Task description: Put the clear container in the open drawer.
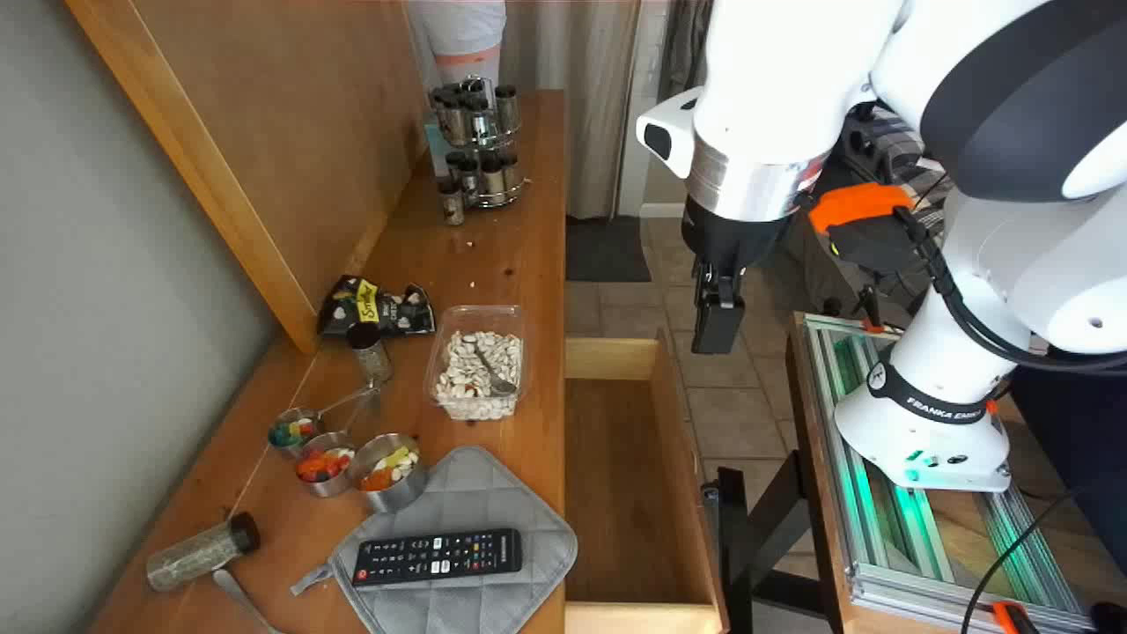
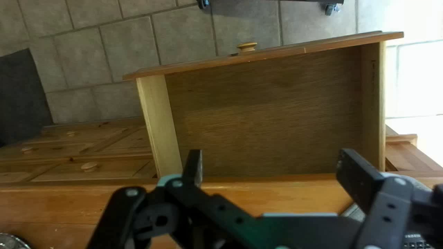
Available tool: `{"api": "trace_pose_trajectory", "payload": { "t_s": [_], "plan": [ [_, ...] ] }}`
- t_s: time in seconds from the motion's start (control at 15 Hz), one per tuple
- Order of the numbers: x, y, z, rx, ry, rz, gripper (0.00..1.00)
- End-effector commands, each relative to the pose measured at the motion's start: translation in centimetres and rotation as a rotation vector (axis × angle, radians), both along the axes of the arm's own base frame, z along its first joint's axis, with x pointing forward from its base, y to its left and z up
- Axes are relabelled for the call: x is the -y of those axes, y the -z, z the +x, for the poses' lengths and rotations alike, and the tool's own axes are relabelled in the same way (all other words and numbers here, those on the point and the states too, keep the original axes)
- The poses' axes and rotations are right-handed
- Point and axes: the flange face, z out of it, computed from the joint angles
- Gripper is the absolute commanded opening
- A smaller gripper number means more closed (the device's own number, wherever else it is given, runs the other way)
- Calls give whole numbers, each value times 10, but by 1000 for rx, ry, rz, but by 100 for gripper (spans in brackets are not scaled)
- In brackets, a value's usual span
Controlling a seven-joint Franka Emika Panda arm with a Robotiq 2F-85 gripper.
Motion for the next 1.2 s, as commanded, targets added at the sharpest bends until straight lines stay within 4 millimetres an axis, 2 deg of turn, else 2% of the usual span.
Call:
{"api": "trace_pose_trajectory", "payload": {
  "t_s": [0.0,0.6,1.13],
  "plan": [
    [0,0,0,-1,0,0,100],
    [0,0,0,-1,0,0,100],
    [32,4,52,114,-67,60,100]
  ]
}}
